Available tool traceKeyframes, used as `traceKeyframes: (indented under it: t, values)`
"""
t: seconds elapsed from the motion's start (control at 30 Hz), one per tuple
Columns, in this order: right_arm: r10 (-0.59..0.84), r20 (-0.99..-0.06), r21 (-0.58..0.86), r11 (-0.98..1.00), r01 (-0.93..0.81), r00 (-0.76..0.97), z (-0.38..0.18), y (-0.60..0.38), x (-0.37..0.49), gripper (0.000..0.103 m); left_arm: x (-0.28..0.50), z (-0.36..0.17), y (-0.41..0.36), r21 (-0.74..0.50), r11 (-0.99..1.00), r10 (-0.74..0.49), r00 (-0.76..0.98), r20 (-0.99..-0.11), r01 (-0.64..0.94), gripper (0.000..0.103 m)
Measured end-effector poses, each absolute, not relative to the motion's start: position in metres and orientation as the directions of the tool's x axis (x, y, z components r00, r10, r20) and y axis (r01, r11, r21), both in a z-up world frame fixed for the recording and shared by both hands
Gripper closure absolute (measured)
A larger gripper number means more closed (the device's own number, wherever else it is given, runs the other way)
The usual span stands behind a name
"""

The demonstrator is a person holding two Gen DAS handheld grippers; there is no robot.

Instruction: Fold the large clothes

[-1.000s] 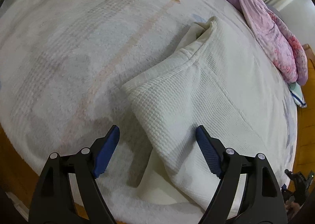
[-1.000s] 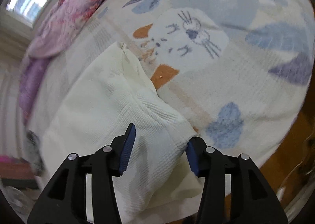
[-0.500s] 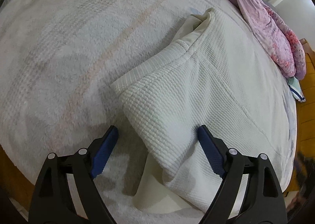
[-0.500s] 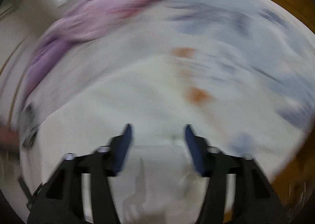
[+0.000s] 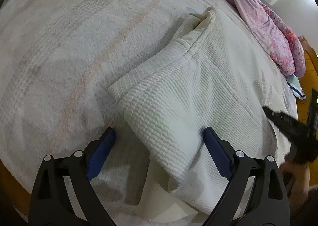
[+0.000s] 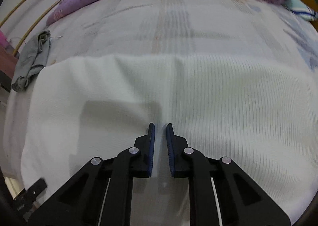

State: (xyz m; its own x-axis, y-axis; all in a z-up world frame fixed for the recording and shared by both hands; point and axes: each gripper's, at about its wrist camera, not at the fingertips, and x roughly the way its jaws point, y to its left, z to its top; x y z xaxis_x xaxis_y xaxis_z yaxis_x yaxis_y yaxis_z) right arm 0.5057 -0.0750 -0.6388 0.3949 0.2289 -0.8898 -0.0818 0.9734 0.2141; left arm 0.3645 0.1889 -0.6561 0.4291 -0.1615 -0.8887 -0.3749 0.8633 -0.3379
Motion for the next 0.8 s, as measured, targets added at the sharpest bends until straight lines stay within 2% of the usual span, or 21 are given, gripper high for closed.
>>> traceKeyframes:
  t: [0.2,0.53,0.57,0.6,0.67,0.7,0.73,0.77,0.8]
  values:
    - [0.225,-0.884,0.224,0.973,-0.051,0.41,-0.63,-0.078,0.433,0.091,0.35,-0.654,0.193,-0.382,0.859,-0.205,0.455,-0.866,-0.341,0.013]
    - [0.231,-0.896,0.236,0.971,-0.034,0.381,-0.641,-0.07,0.38,0.091,0.318,-0.654,0.197,-0.468,0.808,-0.294,0.445,-0.846,-0.357,0.013]
    - [0.236,-0.891,0.241,0.97,-0.035,0.387,-0.642,-0.071,0.378,0.091,0.317,-0.654,0.197,-0.477,0.803,-0.304,0.443,-0.844,-0.358,0.016]
    - [0.236,-0.89,0.237,0.97,-0.046,0.391,-0.642,-0.07,0.378,0.091,0.318,-0.653,0.195,-0.497,0.793,-0.324,0.448,-0.833,-0.352,0.021]
    - [0.237,-0.887,0.234,0.971,-0.058,0.397,-0.64,-0.069,0.38,0.091,0.319,-0.655,0.192,-0.546,0.763,-0.377,0.448,-0.811,-0.347,0.042]
    - [0.241,-0.884,0.239,0.97,-0.056,0.401,-0.639,-0.07,0.379,0.091,0.321,-0.656,0.19,-0.552,0.756,-0.386,0.442,-0.81,-0.351,0.048]
    - [0.248,-0.88,0.247,0.967,-0.056,0.406,-0.637,-0.07,0.378,0.091,0.322,-0.656,0.189,-0.555,0.753,-0.392,0.436,-0.81,-0.354,0.059]
    - [0.259,-0.873,0.258,0.964,-0.06,0.414,-0.634,-0.07,0.376,0.089,0.321,-0.656,0.189,-0.555,0.751,-0.393,0.432,-0.812,-0.358,0.079]
    - [0.266,-0.867,0.262,0.963,-0.07,0.422,-0.631,-0.068,0.375,0.088,0.323,-0.655,0.189,-0.571,0.741,-0.413,0.431,-0.802,-0.353,0.087]
